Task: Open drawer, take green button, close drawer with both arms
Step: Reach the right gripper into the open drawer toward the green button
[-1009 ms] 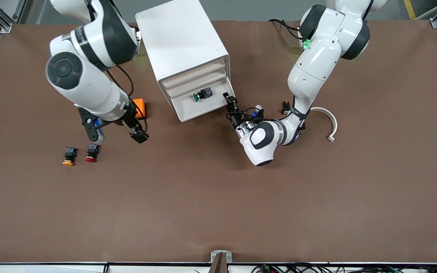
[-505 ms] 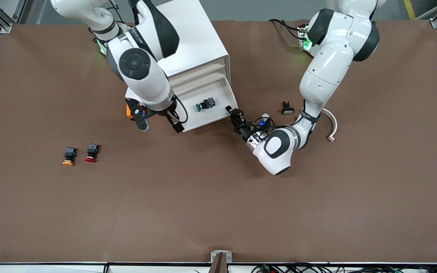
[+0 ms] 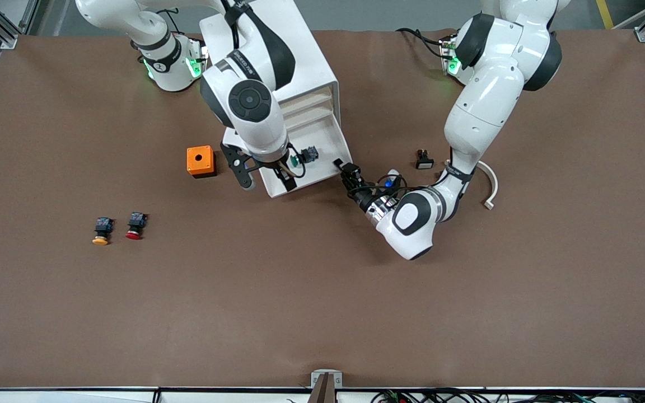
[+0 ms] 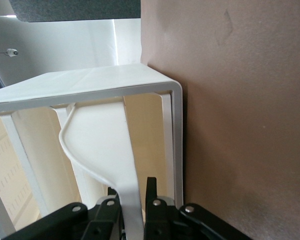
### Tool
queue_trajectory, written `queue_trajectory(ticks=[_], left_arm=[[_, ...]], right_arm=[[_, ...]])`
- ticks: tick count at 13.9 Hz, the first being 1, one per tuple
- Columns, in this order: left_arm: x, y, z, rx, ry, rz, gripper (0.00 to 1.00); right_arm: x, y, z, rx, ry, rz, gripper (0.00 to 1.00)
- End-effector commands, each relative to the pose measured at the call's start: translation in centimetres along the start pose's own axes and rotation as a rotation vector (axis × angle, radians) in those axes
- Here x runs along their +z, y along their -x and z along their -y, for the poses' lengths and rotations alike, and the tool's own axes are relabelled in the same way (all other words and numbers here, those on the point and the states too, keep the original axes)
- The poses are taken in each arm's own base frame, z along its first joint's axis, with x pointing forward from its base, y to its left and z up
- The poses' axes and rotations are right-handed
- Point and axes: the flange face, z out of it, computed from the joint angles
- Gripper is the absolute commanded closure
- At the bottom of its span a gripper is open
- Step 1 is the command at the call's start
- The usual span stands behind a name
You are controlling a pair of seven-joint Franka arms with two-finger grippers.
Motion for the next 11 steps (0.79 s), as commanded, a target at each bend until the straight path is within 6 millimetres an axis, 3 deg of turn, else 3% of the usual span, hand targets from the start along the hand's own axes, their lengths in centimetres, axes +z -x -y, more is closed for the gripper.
queue_trajectory(ticks=[1,2,3,7,11], left_arm=[[-1.3,0.0,-0.8,0.013,0.030,0.043,0.31],[-1.4,0.2,-0.6,0.016,0.027,0.052,0.22],[-1.7,0.4,-0.4,0.023,0.021,0.068,0.00],[-3.0,0.8,0.8,0.047,-0.007,0.122,0.00],[-5.5,2.6,3.5,0.171,0.022,0.142,0.00]], right_arm=[[1.4,2.2,-0.7,0.020,0.015,-0.027,0.00],[1.7,2.8,-0.9,0.018,0.014,-0.028,0.00],[2.1,3.1,-1.0,0.023,0.014,-0.029,0.00],[3.7,4.1,-1.6,0.022,-0.002,-0.029,0.00],[4.7,5.2,-1.8,0.029,0.002,-0.034,0.00]])
